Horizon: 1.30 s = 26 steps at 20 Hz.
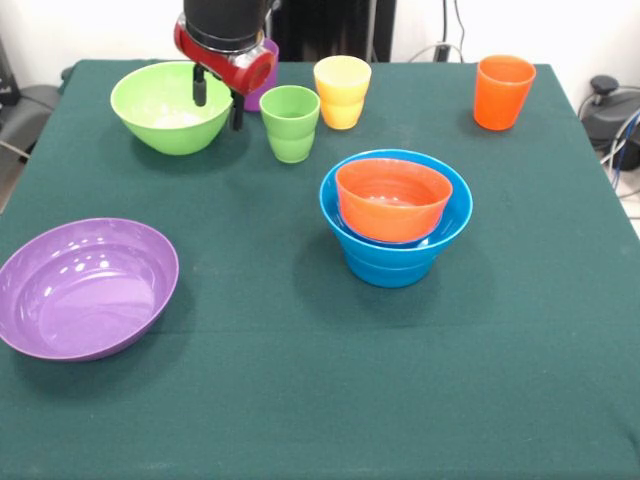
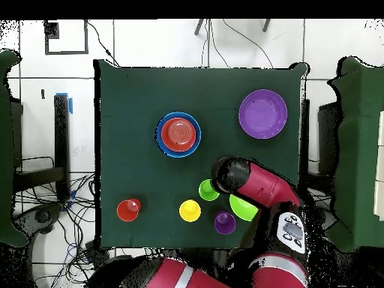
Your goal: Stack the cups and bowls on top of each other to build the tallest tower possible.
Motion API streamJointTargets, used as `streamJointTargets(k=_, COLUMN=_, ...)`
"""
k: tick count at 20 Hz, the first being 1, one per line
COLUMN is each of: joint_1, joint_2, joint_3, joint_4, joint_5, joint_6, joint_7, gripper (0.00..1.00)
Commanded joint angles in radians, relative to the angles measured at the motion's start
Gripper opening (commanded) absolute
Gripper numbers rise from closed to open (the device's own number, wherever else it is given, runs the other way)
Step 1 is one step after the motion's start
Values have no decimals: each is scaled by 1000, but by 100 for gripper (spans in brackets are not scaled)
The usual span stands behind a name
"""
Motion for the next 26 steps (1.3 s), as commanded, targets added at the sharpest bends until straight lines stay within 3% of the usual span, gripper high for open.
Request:
streamJointTargets(k=1, joint_1=-161, joint_2=-106, joint_3=202, joint_4=189, joint_5=-11, joint_6=-280, joint_7=116, gripper=100)
streamJointTargets(k=12, joint_1=-238, joint_2=-4, joint_3=222, joint_4=232, joint_5=-53, joint_6=-431, joint_7=149, gripper=100)
streamJointTargets(k=26, joint_1=-267, joint_2=54, joint_3=252, joint_4=272, joint_5=-45, joint_6=-548, joint_7=179, gripper=100)
